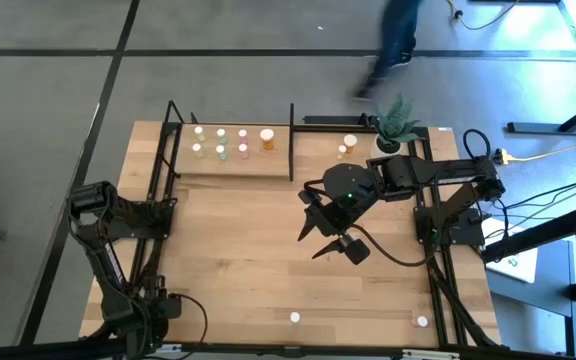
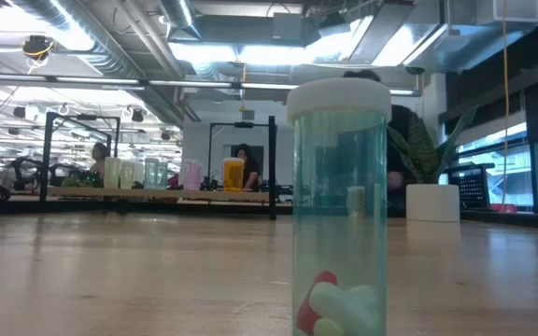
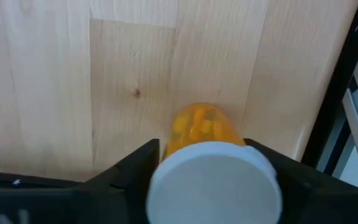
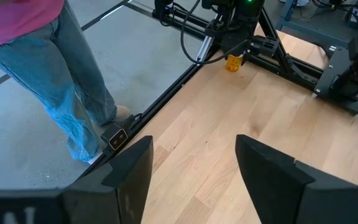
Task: Pick and place medicine bottles onto shelf by color
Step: Put the bottom orange pill bottle on the shelf and align it with the other orange pill bottle
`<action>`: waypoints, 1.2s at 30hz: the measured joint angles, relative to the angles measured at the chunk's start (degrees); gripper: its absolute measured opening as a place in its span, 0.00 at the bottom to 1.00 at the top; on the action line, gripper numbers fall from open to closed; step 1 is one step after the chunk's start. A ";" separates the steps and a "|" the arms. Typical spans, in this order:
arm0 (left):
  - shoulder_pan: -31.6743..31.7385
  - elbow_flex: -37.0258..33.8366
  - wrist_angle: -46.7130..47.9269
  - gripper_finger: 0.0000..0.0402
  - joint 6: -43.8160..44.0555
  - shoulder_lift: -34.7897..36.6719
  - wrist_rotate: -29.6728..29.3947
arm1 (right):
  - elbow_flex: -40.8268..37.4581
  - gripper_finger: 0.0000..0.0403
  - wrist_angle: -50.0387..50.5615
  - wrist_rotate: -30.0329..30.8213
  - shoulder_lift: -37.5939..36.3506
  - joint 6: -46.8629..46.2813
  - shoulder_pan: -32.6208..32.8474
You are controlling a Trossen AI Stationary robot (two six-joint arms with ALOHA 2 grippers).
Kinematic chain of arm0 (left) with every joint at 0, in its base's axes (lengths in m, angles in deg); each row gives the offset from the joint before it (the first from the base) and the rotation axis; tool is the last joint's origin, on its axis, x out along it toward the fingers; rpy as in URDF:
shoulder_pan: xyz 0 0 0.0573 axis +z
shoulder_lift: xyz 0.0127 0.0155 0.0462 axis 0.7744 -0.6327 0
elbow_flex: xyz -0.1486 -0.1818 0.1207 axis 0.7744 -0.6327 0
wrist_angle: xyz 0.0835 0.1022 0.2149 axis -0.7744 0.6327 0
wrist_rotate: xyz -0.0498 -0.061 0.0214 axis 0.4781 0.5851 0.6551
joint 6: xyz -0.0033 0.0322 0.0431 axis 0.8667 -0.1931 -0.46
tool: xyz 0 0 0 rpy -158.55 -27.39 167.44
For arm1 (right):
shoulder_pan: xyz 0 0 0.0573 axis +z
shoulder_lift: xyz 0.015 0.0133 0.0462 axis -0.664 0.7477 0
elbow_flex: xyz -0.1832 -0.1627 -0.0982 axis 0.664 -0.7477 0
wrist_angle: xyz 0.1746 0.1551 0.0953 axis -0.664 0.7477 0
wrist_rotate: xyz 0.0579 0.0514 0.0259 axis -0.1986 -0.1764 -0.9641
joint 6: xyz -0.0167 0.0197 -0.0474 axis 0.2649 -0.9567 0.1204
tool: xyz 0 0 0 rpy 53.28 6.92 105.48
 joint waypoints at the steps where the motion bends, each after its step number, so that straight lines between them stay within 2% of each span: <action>1: 0.00 0.00 0.00 0.51 -0.02 0.00 -0.15 | 0.00 0.57 0.00 0.01 0.00 0.00 0.00; 4: -0.02 0.00 -0.02 0.44 -0.05 0.00 -0.61 | -0.01 0.57 0.00 0.02 0.00 0.00 0.00; 12: 0.93 0.00 1.80 0.43 -0.08 1.38 -2.56 | -0.01 0.57 0.00 -0.01 0.00 0.00 0.02; 21: 7.20 0.00 8.60 0.43 -0.20 11.63 -4.08 | -0.01 0.57 -0.01 0.01 0.00 0.00 0.01; 28: 16.45 0.00 9.23 0.43 -4.79 19.91 -4.55 | -0.01 0.57 0.00 -0.01 0.00 0.00 0.00; 36: 33.32 0.66 10.27 0.43 -21.60 24.02 -1.90 | -0.01 0.57 -0.02 -0.01 0.00 0.00 0.00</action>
